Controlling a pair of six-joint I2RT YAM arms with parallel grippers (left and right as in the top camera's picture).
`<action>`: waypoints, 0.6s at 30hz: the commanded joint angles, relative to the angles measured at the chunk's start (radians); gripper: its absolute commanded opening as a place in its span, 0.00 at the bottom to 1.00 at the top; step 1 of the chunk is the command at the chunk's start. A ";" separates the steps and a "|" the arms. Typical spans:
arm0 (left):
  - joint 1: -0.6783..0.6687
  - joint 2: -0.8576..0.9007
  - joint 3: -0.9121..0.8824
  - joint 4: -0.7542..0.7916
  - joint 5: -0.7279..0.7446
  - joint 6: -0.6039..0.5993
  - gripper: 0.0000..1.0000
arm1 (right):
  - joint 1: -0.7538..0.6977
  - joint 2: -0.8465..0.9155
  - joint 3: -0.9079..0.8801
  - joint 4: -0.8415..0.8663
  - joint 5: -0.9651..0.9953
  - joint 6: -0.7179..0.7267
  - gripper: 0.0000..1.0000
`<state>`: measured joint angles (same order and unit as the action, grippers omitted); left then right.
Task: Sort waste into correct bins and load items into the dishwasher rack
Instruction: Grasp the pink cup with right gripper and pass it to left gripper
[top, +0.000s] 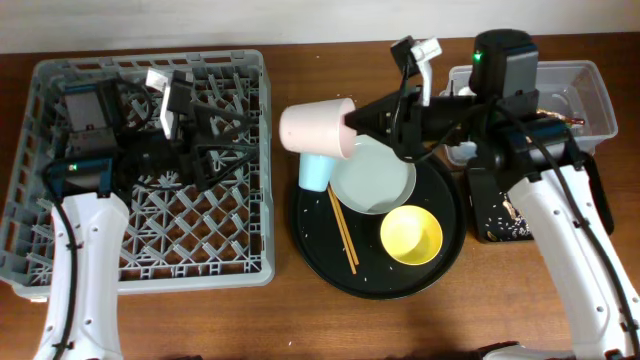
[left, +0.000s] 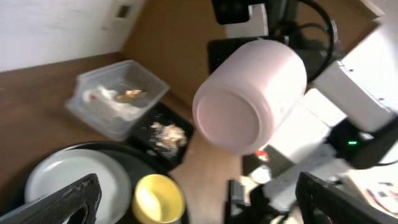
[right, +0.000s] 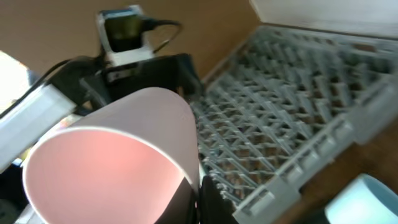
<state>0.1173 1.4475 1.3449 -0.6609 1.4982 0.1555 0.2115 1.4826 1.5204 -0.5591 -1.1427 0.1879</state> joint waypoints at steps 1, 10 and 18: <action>-0.065 0.006 0.012 0.003 0.076 -0.063 0.99 | 0.045 0.000 0.013 0.050 -0.050 0.011 0.04; -0.130 0.005 0.012 0.007 0.076 -0.095 0.95 | 0.156 0.129 0.013 0.132 0.056 0.041 0.04; -0.129 0.005 0.012 0.018 0.076 -0.095 0.68 | 0.156 0.130 0.013 0.153 0.074 0.064 0.04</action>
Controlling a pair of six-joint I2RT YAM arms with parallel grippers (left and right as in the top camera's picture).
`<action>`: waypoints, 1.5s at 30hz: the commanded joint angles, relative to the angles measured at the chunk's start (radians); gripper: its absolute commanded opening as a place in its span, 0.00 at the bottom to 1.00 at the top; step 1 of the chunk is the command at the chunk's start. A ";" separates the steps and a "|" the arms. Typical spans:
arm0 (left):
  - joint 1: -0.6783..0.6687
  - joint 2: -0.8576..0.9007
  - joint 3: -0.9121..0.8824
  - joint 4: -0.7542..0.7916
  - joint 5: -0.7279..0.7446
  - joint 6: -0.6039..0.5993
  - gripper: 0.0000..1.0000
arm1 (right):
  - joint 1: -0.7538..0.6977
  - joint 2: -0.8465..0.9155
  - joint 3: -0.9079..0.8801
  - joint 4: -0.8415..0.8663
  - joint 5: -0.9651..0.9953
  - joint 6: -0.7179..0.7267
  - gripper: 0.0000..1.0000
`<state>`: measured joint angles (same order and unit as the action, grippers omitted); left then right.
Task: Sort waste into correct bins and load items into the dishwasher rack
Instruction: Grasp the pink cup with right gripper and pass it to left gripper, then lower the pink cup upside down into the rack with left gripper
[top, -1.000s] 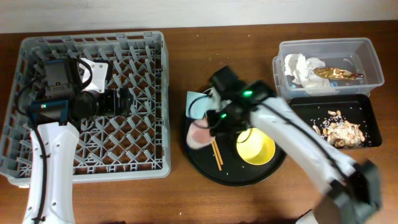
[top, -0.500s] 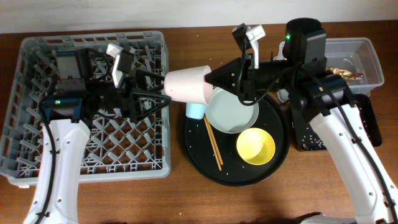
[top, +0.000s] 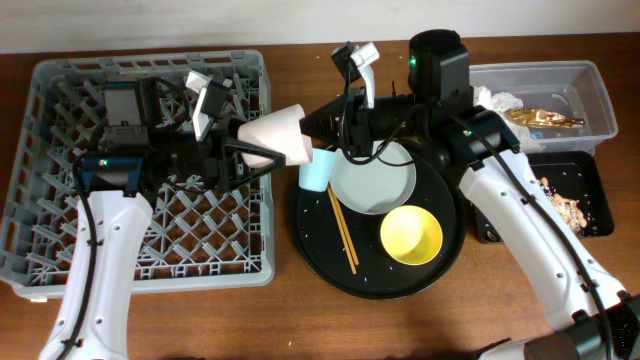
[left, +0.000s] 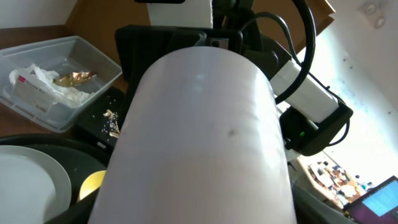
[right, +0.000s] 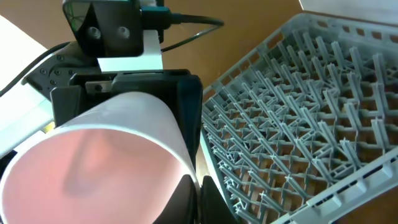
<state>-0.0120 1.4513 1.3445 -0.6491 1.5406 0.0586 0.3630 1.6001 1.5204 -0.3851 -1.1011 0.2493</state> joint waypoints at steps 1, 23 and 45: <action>0.000 0.002 0.012 0.007 0.034 0.002 0.69 | 0.005 0.012 0.013 -0.030 0.033 0.002 0.04; 0.010 0.002 0.012 0.195 0.034 -0.142 0.73 | -0.006 0.012 0.010 -0.032 0.040 0.002 0.69; -0.026 0.003 0.212 -0.207 -1.262 -0.060 0.56 | -0.252 0.012 0.010 -0.614 0.571 -0.146 0.98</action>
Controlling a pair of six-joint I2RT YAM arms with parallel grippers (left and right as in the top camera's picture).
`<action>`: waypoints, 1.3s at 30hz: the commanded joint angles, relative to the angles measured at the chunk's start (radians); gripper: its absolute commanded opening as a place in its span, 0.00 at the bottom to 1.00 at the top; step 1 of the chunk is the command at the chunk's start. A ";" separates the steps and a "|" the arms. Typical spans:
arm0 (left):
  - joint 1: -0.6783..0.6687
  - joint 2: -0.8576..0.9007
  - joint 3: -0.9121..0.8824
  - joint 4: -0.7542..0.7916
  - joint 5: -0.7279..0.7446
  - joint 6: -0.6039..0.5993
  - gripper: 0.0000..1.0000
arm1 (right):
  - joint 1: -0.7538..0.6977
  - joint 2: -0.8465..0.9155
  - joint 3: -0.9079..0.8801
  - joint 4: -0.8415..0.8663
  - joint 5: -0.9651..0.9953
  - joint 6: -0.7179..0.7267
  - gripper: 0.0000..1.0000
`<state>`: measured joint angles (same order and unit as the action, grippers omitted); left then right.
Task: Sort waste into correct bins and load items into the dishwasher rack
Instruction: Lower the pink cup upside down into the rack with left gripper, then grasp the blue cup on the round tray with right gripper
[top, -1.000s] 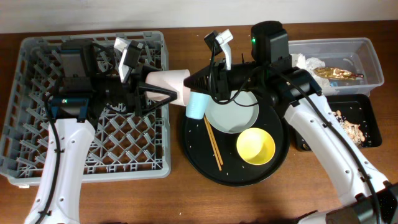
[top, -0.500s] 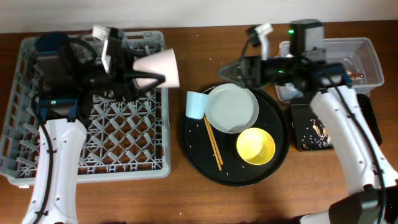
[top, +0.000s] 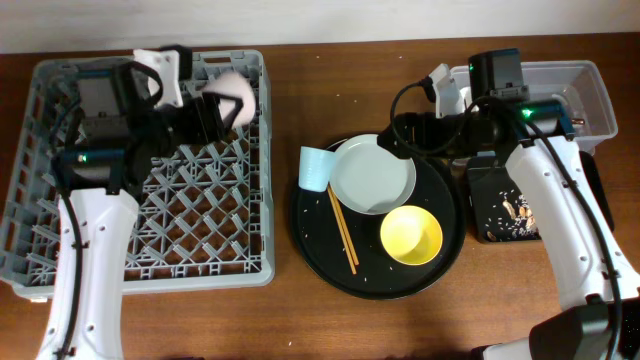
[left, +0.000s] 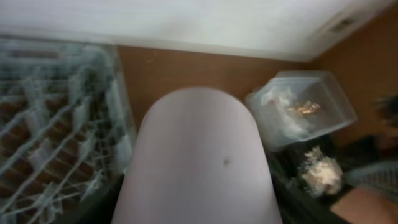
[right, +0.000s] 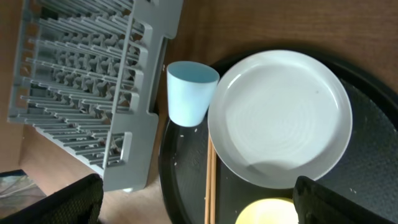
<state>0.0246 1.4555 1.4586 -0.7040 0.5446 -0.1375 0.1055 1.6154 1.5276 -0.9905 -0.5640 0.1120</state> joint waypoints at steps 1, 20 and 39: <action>-0.095 -0.001 0.116 -0.235 -0.330 0.140 0.56 | 0.005 -0.003 0.002 -0.013 0.045 -0.008 0.98; -0.212 0.368 0.079 -0.682 -0.541 0.142 0.61 | 0.005 -0.003 0.002 -0.073 0.106 -0.012 0.98; -0.200 0.367 0.611 -0.706 -0.410 0.142 0.87 | 0.267 0.498 0.620 -0.172 0.224 -0.303 0.91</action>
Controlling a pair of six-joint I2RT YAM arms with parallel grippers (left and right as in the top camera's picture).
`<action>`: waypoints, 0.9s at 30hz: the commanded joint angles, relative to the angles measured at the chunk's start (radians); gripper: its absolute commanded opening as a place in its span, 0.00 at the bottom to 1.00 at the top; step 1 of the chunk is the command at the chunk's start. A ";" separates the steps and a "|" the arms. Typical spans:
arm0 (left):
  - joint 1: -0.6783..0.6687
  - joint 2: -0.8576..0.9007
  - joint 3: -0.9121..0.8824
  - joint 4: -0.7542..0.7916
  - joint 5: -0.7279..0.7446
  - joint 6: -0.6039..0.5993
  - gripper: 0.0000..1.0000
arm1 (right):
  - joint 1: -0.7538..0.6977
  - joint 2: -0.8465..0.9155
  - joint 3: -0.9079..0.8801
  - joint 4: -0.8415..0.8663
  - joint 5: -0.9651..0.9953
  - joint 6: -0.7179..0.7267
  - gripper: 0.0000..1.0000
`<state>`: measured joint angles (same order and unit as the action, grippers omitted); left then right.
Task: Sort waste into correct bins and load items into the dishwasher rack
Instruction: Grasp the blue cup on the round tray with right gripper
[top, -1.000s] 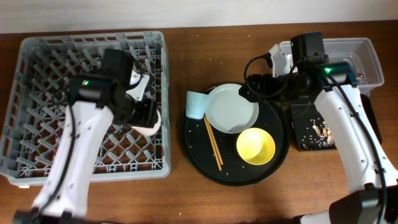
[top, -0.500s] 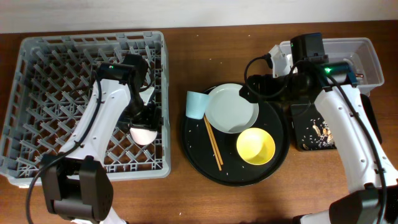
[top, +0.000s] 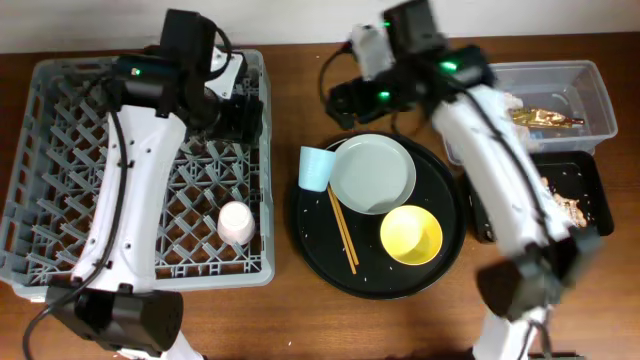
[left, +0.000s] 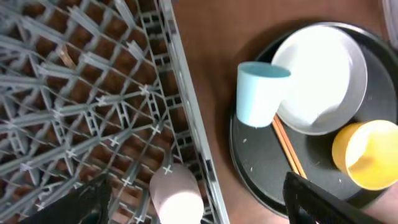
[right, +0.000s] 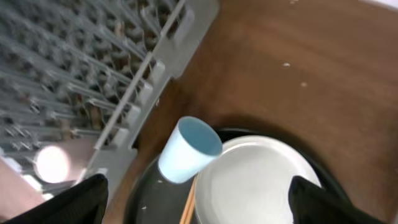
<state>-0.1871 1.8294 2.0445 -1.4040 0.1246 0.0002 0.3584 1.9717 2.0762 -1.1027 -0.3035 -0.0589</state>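
Observation:
A pink cup (top: 237, 222) stands on end in the grey dishwasher rack (top: 60, 255), near its front right corner, also seen as the pink cup (left: 176, 196) below my left wrist. My left gripper (top: 240, 110) hangs open and empty over the rack's far right part. On the black round tray (top: 320, 260) are a light blue cup (top: 313, 168), a white plate (top: 372, 175), a yellow bowl (top: 411, 235) and chopsticks (top: 343, 230). My right gripper (top: 343, 100) is open and empty beyond the tray, above the blue cup (right: 186, 149).
At the right stand a clear bin (top: 590, 75) with wrappers and tissue, and in front of it a black bin (top: 590, 190) with food scraps. The rack's right wall (left: 186, 118) runs close beside the tray.
The pink cup, held in my left gripper over the rack's far right corner, now stands in the rack's front right. The left gripper is open. My right gripper has moved left, above the blue cup.
My right gripper held the pink cup above the tray, with the left gripper open near it. Then both grippers were at the cup. Then the left alone held it over the rack and the right was open. Now the cup stands in the rack, with both grippers empty.

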 joint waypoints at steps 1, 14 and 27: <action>0.041 -0.007 0.025 -0.003 0.010 -0.012 0.87 | 0.016 0.192 0.072 -0.072 -0.095 -0.184 0.91; 0.199 -0.007 0.025 -0.005 0.014 -0.040 0.95 | 0.048 0.349 0.069 -0.113 -0.299 -0.536 0.78; 0.199 -0.007 0.025 -0.019 0.014 -0.040 0.95 | 0.048 0.386 0.069 -0.245 -0.340 -0.528 0.40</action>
<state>0.0109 1.8290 2.0556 -1.4189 0.1310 -0.0273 0.4019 2.3405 2.1273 -1.3300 -0.6277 -0.5797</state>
